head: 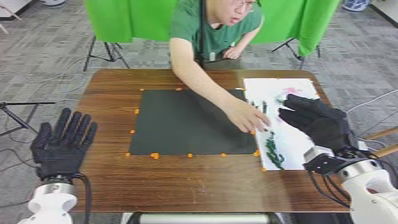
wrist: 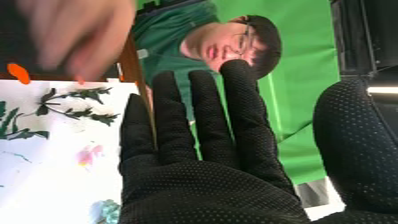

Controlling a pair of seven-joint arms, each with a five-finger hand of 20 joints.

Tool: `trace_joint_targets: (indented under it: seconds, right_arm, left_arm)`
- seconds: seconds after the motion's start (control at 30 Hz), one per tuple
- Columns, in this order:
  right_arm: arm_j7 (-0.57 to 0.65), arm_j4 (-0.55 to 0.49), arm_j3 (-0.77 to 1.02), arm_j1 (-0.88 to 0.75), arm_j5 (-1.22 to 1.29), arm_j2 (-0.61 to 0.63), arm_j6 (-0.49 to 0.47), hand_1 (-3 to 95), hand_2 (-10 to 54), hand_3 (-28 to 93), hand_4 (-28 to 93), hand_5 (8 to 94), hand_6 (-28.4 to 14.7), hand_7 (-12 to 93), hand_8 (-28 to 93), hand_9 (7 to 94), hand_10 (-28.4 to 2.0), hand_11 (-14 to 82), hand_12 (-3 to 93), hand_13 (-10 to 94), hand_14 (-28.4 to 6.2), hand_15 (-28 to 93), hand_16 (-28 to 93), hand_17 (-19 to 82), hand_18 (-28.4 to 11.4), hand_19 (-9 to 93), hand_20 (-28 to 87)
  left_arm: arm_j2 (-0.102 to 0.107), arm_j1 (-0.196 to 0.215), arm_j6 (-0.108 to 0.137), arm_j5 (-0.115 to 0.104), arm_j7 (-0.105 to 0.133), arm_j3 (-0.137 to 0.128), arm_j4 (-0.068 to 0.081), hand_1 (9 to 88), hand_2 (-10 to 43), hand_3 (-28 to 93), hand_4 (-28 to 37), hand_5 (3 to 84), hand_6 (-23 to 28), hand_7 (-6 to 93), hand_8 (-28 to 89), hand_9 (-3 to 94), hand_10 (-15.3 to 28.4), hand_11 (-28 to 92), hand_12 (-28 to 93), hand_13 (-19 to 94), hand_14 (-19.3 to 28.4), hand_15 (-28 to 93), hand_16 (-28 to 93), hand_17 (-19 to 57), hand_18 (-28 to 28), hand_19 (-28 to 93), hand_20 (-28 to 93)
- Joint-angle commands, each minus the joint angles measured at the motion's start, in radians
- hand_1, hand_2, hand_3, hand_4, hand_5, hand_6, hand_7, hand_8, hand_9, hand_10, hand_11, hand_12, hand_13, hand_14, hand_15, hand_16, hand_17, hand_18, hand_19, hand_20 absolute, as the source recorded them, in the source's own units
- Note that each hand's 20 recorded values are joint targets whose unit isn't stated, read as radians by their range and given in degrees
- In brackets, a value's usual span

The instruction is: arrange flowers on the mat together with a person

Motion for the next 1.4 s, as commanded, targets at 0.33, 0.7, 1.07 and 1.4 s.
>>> trace_joint_targets:
  seconds: [0.33, 0.7, 1.07, 1.4]
  right_arm:
    - [-0.005, -0.006, -0.003, -0.005, -0.032, 0.010, 0.027, 18.2, 9.4, 80, -26, 47.2, -2.3, 19, -13, 35.7, -12.8, 3.5, 12.5, 29, -14.3, 9, 16, 11, -14.4, 22, 10]
    - [0.009, 0.009, -0.018, 0.021, -0.041, 0.014, 0.003, 18.2, 9.4, 80, -26, 46.8, -2.4, 19, -13, 35.8, -13.0, 3.8, 12.1, 29, -14.8, 8, 17, 10, -15.5, 24, 11]
    - [0.004, 0.005, -0.012, 0.024, -0.053, 0.019, 0.005, 18.2, 9.6, 79, -26, 46.9, -2.3, 19, -13, 37.3, -12.8, 4.1, 12.4, 30, -15.4, 8, 18, 10, -16.5, 25, 11]
    - [0.019, -0.009, 0.005, 0.003, -0.083, 0.015, 0.035, 18.4, 10.2, 79, -26, 47.4, -2.3, 19, -13, 38.6, -13.1, 4.8, 12.6, 29, -16.1, 7, 19, 8, -16.9, 27, 11]
  left_arm:
    - [0.050, -0.089, 0.093, 0.419, -0.114, -0.008, 0.021, 28.6, 14.3, 75, -28.3, 48.9, 7.5, 12.9, -11, 37.8, 13.3, 21, 5, 27, 13.7, 31, -10, -5.5, 12.8, 40, 7]
    - [0.056, -0.132, 0.084, 0.497, -0.079, 0.025, 0.052, 28.8, 14.1, 75, -28.3, 48.6, 7.6, 12.6, -10, 37.0, 12.8, 20, 5, 23, 11.9, 26, -10, -6.9, 12.6, 39, 6]
    - [0.034, -0.121, 0.090, 0.432, -0.042, 0.034, 0.043, 29.2, 13.7, 75, -28.3, 49.0, 7.4, 13.0, -10, 37.7, 12.8, 20, 5, 24, 12.0, 26, -9, -6.9, 12.6, 38, 6]
    - [0.017, -0.091, 0.089, 0.394, -0.032, 0.026, 0.034, 29.0, 13.8, 75, -28.3, 49.5, 7.4, 13.1, -10, 39.6, 12.8, 20, 6, 26, 12.8, 26, -9, -6.8, 13.5, 38, 7]
